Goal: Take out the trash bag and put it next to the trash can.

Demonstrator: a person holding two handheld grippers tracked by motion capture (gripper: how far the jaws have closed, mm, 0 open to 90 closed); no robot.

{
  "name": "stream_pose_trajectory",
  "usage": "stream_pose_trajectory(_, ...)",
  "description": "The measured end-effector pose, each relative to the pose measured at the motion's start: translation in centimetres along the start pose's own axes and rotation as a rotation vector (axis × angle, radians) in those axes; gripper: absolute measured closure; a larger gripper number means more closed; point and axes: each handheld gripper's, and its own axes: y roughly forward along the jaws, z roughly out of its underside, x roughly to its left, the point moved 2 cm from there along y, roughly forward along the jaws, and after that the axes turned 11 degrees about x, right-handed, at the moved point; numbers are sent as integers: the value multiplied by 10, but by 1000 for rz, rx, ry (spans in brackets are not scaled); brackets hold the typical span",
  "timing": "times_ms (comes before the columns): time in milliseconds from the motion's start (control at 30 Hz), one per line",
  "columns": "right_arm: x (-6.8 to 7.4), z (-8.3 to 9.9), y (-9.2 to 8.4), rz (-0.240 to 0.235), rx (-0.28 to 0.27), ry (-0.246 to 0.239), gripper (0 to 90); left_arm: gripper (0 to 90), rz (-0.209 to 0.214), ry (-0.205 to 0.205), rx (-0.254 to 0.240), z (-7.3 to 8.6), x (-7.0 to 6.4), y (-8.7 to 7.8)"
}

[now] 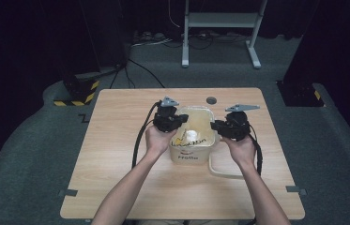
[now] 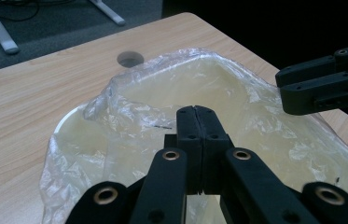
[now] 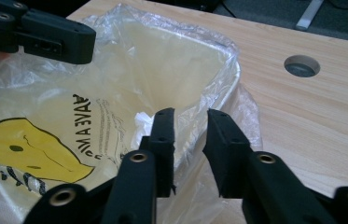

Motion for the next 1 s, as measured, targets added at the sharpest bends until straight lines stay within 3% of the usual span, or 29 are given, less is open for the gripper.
stream_pose_trajectory(267, 3, -2, -4, 35, 2, -21, 893, 892, 3, 1, -5, 0, -1, 0)
stream_pose_trajectory(433, 8, -7, -6, 41, 11, -42, 900, 892, 11, 5, -8, 0, -2, 0)
stream_pose_trajectory(833, 20, -20, 0, -59, -2, -50, 900, 849, 68, 43, 0, 0, -8, 3)
stream_pose_trajectory(1000, 26, -25, 4, -88, -2, -57, 900, 743, 102, 63, 13, 0, -11, 6)
